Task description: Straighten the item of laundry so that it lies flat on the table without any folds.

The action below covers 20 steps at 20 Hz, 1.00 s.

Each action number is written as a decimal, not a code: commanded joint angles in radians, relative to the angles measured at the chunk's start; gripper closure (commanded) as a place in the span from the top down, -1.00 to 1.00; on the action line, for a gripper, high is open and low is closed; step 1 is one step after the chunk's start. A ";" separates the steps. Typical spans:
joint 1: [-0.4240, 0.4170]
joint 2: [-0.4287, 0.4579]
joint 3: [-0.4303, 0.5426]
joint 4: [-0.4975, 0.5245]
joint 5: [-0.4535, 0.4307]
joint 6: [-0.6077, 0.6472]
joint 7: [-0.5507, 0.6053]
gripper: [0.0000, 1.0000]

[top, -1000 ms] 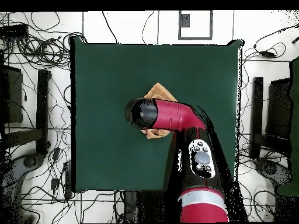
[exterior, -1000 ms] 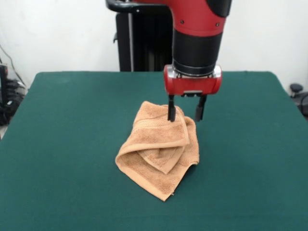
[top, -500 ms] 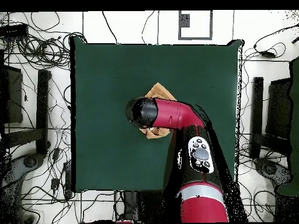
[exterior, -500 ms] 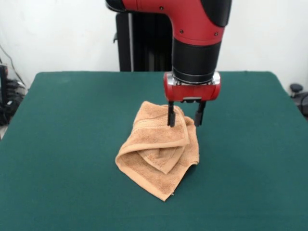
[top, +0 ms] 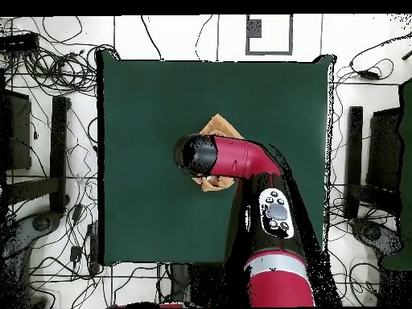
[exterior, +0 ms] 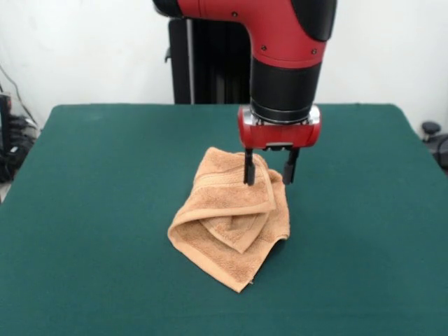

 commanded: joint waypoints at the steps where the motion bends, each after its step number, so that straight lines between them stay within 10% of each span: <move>1: 0.015 0.028 0.091 -0.022 -0.047 -0.015 0.035 1.00; 20: 0.005 0.093 0.102 -0.049 -0.036 -0.046 0.047 1.00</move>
